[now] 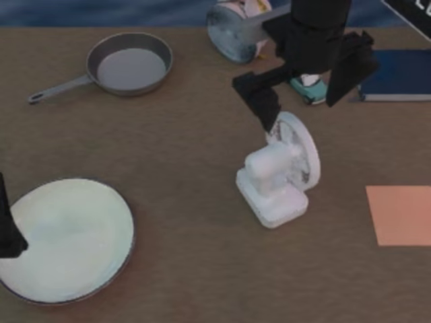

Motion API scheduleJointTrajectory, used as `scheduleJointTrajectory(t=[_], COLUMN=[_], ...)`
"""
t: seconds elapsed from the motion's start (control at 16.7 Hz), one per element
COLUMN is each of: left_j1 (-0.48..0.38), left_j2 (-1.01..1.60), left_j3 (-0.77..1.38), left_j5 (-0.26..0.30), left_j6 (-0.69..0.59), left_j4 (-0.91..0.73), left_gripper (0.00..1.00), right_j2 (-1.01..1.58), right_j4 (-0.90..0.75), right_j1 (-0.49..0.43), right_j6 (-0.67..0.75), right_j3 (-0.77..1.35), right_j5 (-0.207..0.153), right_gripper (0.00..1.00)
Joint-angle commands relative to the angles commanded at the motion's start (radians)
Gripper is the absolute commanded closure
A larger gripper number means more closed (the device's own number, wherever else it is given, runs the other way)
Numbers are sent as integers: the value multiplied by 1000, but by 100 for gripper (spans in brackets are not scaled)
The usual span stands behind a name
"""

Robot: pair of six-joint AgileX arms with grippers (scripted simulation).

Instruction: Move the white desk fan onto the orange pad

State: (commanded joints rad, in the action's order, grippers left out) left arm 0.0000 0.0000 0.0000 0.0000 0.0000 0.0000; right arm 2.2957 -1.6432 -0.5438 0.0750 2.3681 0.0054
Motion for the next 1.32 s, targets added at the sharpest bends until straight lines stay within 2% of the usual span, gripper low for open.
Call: scheduleJointTrajectory(t=[0.36,0.78,1.08,1.32], left_j1=[0,0,0,0], left_j2=[0,0,0,0], left_j3=[0,0,0,0], left_j5=[0,0,0,0], left_j6=[0,0,0,0], left_j4=[0,0,0,0], left_gripper=[0,0,0,0], right_j2=[-4,-53,-57,-57], right_j4=[18,222,241,241], right_j1=[3,-1,-2,-2], right_j6=[-1,1,1,1], right_j3=[-19,-279,-298,-298], right_j5=[0,-1,-1,-1], right_gripper=[0,0,0,30])
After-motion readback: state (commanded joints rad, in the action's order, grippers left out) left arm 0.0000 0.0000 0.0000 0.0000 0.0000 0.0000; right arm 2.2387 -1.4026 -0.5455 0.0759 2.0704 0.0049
